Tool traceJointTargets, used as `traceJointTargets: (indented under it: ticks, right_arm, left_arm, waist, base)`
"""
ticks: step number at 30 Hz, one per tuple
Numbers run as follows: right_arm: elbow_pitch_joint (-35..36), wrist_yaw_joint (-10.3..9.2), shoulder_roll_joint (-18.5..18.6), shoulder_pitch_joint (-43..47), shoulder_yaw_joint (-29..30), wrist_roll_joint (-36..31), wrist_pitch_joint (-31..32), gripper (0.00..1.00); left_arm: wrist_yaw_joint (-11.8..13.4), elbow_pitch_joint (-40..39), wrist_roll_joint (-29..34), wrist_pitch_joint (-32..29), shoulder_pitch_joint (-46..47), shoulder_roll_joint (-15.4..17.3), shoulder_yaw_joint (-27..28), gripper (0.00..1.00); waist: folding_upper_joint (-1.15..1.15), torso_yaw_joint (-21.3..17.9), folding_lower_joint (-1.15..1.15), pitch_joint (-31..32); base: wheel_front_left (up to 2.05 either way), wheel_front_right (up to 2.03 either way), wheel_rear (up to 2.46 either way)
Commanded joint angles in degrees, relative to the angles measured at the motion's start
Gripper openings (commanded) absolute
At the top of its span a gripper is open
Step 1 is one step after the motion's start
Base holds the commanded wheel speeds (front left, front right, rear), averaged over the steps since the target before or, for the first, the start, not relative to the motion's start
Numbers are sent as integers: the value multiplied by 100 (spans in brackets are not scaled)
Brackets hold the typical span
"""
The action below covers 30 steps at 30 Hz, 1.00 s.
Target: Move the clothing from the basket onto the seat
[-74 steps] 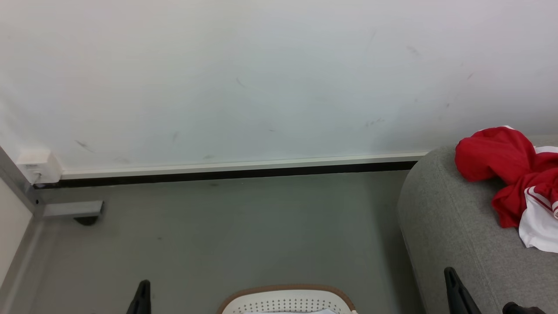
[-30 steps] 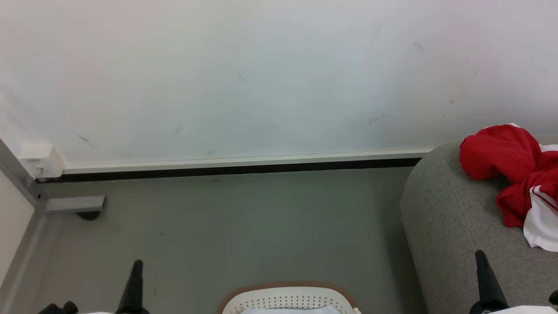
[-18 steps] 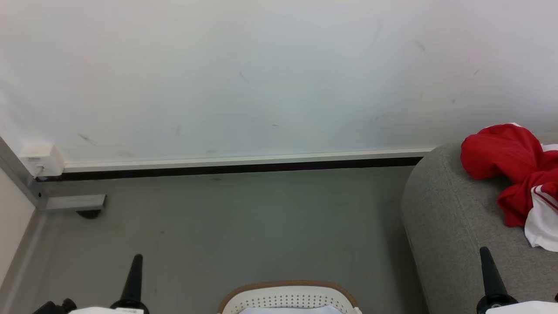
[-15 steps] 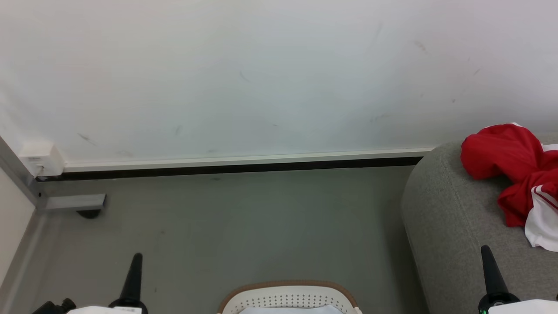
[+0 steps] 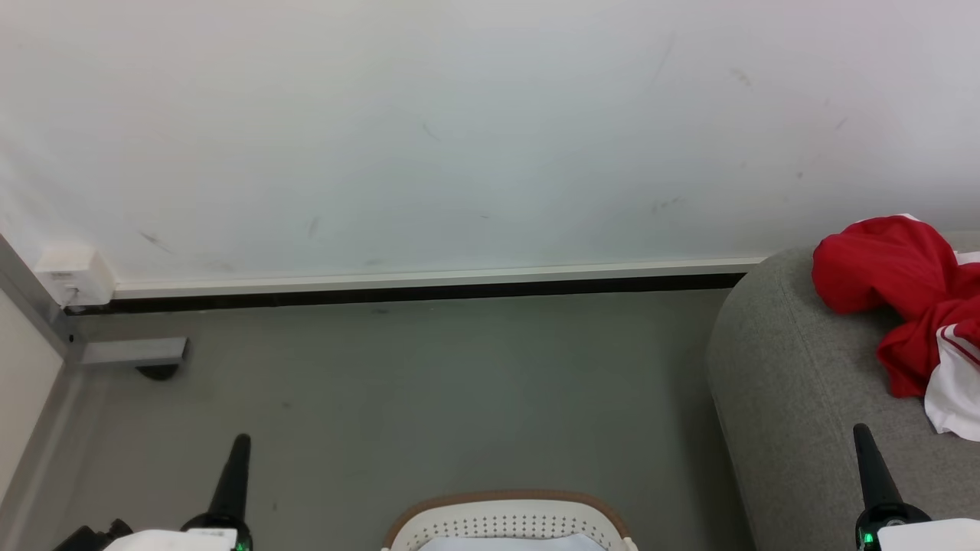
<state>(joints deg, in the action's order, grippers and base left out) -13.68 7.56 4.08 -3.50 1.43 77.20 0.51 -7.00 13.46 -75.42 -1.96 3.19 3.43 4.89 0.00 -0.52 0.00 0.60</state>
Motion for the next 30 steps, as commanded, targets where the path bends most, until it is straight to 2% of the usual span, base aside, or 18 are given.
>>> traceJointTargets:
  ticks: [1,30]
  right_arm:
    - [11,-9,47,-125,39,146,29,0]
    - [-24,-13,15,-253,293,1303,388,0]
  left_arm:
    - [-13,-16,-140,-32,103,6,32,0]
    - [-55,49,-1355,-370,280,-39,148,0]
  waist:
    - [0,2,0,-3]
    - [0,38,0,-56]
  base:
    - [0,0,0]
    - [0,0,0]
